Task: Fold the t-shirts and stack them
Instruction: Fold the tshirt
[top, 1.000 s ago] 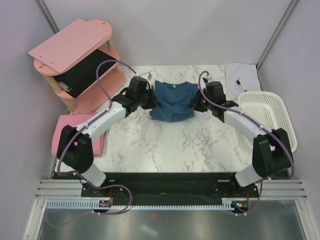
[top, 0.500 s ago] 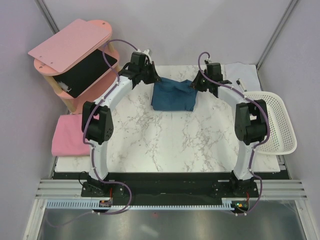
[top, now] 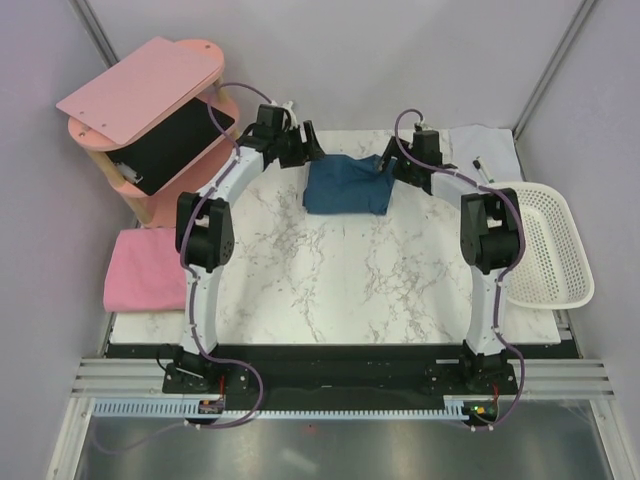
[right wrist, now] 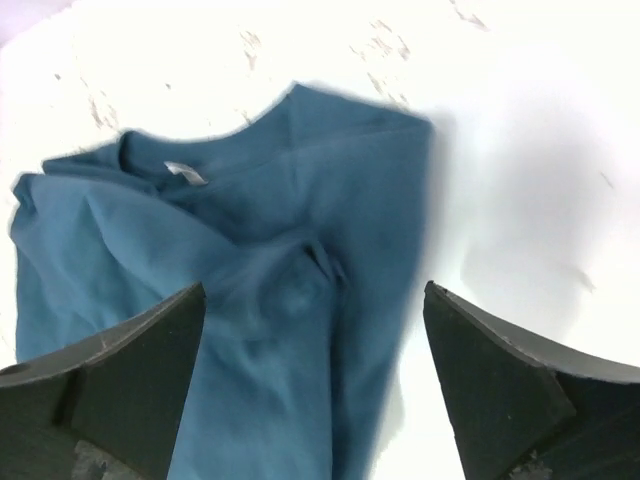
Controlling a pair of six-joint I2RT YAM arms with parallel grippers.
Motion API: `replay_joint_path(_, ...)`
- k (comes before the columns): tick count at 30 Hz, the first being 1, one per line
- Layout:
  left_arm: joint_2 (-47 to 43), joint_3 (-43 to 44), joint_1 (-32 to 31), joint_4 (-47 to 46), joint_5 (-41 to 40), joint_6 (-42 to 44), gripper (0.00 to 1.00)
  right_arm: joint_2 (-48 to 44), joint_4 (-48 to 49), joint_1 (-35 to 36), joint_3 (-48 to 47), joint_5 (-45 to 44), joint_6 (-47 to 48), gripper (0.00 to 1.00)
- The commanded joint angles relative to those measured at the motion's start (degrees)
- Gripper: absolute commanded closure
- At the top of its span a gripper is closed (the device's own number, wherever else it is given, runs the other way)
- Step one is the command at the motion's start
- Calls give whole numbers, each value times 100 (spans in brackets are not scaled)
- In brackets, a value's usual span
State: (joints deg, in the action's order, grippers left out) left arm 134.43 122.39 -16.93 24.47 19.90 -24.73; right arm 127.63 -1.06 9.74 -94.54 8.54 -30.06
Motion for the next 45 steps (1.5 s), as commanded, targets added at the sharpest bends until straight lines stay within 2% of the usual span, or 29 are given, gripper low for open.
replay_joint_path(1,-1539,-1545,-39,-819,75,206,17,-1255,905,-16,1066,-493,36,2)
replay_joint_path(4,-1964,-2601,-39,-1286,58,74,16,-1775,941,-7,1743,-511,-69,2)
replay_joint_path(8,-2105,-3369,-39,-1611,102,-84,17,-2067,1028,-7,2439,-142,-332,2)
replay_joint_path(11,-2018,-3809,-39,-1927,163,-225,19,-2032,1239,46,2827,157,-517,14)
replay_joint_path(12,-1939,-3880,-47,-1998,198,-260,19,-1954,1301,55,2897,253,-579,22)
replay_joint_path(15,-1816,-4091,-39,-2218,198,-357,21,-1752,1564,81,3126,561,-869,34)
replay_joint_path(21,-1578,-4083,-47,-2359,330,-436,26,-1443,1951,160,3223,816,-1159,43)
replay_joint_path(23,-1490,-4004,-39,-2394,356,-454,33,-1399,2057,186,3214,843,-1203,46)
replay_joint_path(24,-1446,-3969,-39,-2403,409,-445,38,-1364,2092,195,3197,904,-1221,54)
replay_joint_path(25,-1403,-3864,-39,-2403,462,-436,59,-1347,2136,213,3179,948,-1221,59)
replay_joint_path(26,-1280,-3793,-39,-2386,523,-436,75,-1338,2145,204,3179,966,-1221,65)
replay_joint_path(27,-1236,-3653,-30,-2316,576,-436,90,-1355,2171,213,3196,1001,-1230,76)
replay_joint_path(28,-1174,-3591,-30,-2245,559,-445,98,-1373,2145,204,3196,1001,-1195,81)
replay_joint_path(30,-1112,-3520,-39,-2201,506,-436,98,-1477,2005,204,3170,949,-1099,89)
replay_joint_path(33,-1165,-3529,-30,-2139,313,-410,98,-1627,1443,195,3021,536,-686,92)
replay_joint_path(37,-1156,-3468,-21,-1990,207,-296,98,-1689,618,169,2688,70,-202,92)
replay_joint_path(44,-1095,-3397,23,-1902,198,-260,98,-1663,-87,160,2423,-800,290,91)
replay_joint_path(45,-1086,-3371,23,-1893,190,-260,98,-1680,-157,160,2397,-1131,352,91)
